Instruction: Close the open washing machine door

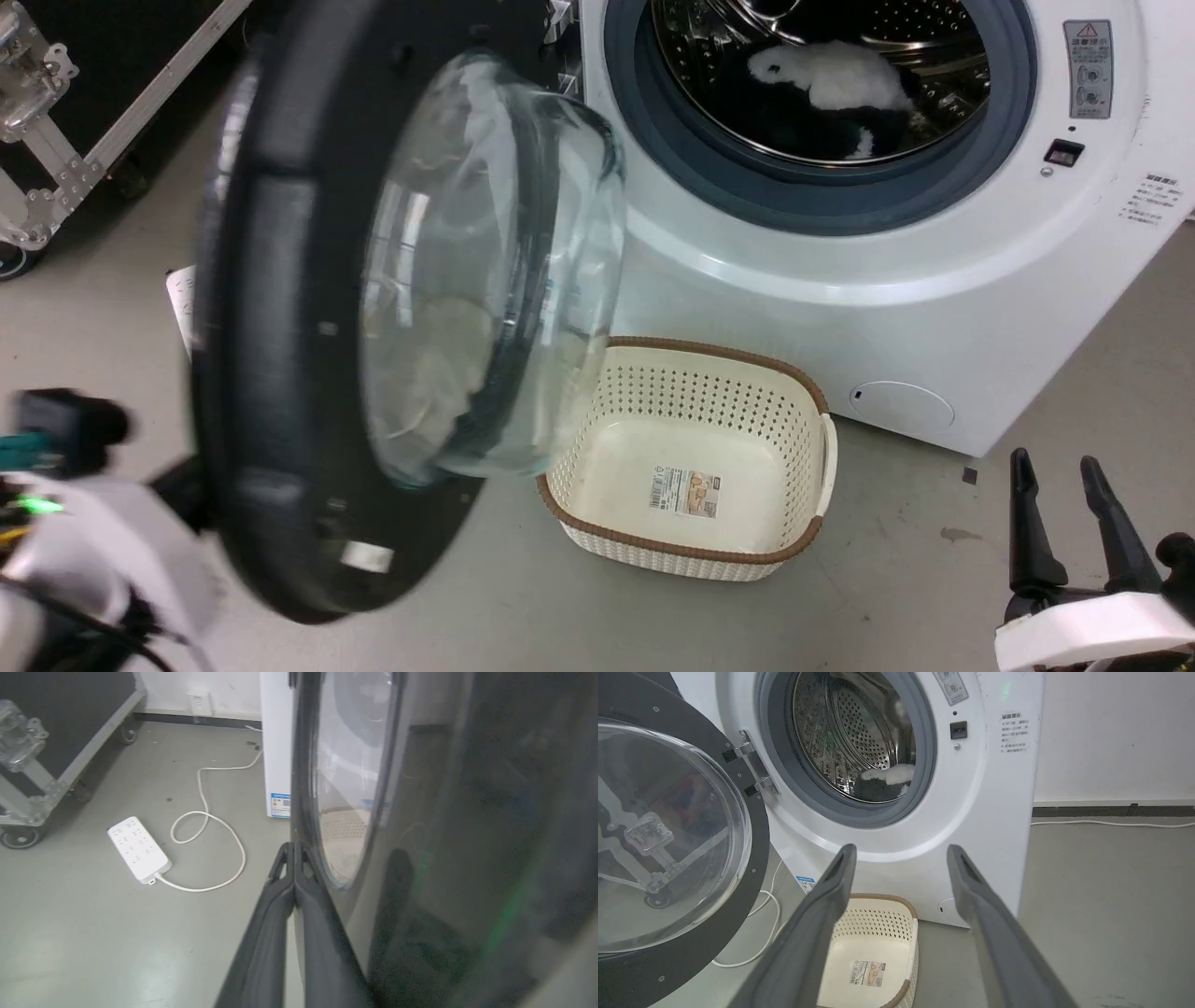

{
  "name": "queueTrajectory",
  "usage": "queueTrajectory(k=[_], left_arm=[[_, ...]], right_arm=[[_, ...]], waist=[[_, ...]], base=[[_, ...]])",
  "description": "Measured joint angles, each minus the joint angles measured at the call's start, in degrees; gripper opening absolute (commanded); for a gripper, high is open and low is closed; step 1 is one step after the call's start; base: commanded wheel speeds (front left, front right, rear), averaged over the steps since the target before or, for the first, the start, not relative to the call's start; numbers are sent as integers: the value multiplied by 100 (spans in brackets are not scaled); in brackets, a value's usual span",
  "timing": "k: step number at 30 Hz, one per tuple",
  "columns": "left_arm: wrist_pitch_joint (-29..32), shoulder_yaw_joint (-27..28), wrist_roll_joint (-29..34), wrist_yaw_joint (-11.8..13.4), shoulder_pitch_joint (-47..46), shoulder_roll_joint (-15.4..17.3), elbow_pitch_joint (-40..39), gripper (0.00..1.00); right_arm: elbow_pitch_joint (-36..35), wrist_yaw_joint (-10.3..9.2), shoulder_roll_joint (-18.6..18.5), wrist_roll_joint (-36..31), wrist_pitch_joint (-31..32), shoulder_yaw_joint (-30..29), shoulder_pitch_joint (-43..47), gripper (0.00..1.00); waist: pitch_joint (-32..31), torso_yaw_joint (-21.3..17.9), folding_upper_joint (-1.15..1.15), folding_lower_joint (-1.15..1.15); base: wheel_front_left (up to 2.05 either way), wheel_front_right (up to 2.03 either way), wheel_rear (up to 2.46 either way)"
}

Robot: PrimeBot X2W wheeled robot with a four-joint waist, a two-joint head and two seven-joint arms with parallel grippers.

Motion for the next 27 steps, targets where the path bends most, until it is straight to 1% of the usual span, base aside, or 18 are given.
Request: queueTrajectory(k=[6,10,13,16,18,20,23,27], left_arm=[[64,-1281,-191,-51,-521,-155,-550,0],[118,-2008,-259,-52,-957,-465,-634,0],[58,-2465,-270,-71,-1288,-813,-539,0],[-69,-2884,-255,-109,-1691,-1239,-222,0],[-178,-3085,-252,-134,-1984,-1534,116,0],[-305,-3247,-229,-145,-2288,-1755,482,0],[-464,-3419,-91,-151,-2776,-2017,1121,0],[-806,-3384,261,-111,-3311,-2281,1963,0]], right_arm=[[144,0,0,187,-103,22,-1,100],[255,0,3,350,-171,114,-1,100],[312,0,3,446,-211,126,2,100],[361,0,2,548,-258,130,2,100],[378,0,3,598,-292,129,-1,100],[375,0,1,641,-309,153,-11,100],[352,0,3,697,-334,241,-16,100],[267,0,1,824,-352,375,-69,100]], waist=[[-39,-162,0,0],[-49,-370,0,0],[-42,-565,0,0],[-7,-776,0,0],[31,-940,0,1],[79,-1113,0,1],[173,-1384,1,1],[343,-1763,1,1]], base=[[0,0,0],[0,0,0],[0,0,0],[0,0,0],[0,0,0],[0,0,0],[0,0,0],[0,0,0]])
